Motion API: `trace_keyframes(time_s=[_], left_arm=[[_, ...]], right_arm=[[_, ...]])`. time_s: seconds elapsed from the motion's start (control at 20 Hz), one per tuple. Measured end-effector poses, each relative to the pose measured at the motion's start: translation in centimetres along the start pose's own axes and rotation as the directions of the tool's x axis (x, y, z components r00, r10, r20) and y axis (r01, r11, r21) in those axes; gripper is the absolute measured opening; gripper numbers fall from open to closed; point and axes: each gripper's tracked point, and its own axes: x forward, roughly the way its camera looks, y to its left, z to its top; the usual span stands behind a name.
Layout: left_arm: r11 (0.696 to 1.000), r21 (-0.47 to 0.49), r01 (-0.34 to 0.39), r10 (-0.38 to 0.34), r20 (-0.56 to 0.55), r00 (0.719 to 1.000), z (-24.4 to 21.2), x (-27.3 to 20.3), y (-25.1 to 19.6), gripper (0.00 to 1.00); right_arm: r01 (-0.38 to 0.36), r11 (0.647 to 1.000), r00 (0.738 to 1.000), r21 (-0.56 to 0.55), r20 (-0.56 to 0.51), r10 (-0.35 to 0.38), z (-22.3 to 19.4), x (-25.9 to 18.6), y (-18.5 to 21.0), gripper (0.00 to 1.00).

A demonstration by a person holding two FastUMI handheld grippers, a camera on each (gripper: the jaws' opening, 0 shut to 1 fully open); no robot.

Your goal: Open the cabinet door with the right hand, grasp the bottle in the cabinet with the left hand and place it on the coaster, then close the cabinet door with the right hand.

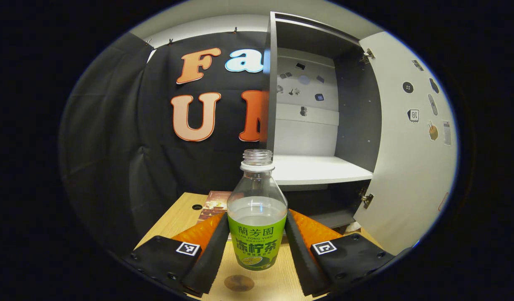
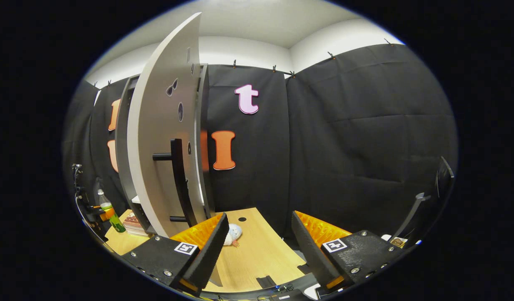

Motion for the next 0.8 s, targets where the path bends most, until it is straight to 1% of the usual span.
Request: trace_keyframes(time_s=[0.35,0.45,0.5,0.55,0.8], left_arm=[[0.999,-0.022,-0.046,0.044,-0.103,0.994,-8.1,0.3,3.0,0.83],[0.998,-0.032,-0.057,0.053,-0.122,0.991,-10.1,0.6,3.7,0.82],[0.997,-0.033,-0.064,0.059,-0.131,0.99,-11.1,0.8,4.1,0.84],[0.997,-0.035,-0.071,0.066,-0.138,0.988,-12.1,1.0,4.5,0.83],[0.993,-0.069,-0.097,0.085,-0.162,0.983,-15.6,1.9,5.3,0.82]], right_arm=[[-0.012,1.0,1.0,0.0,-0.013,0.012,-0.3,-0.1,0.3,0.93],[-0.006,1.0,1.0,-0.004,-0.017,0.006,-0.4,-0.1,0.1,0.93],[-0.003,1.0,1.0,-0.005,-0.019,0.003,-0.5,-0.2,0.0,0.93],[0.001,1.0,1.0,-0.004,-0.022,-0.001,-0.6,-0.3,-0.1,0.93],[0.031,0.999,0.998,-0.017,-0.045,-0.032,-1.1,-0.5,-0.7,0.93]])
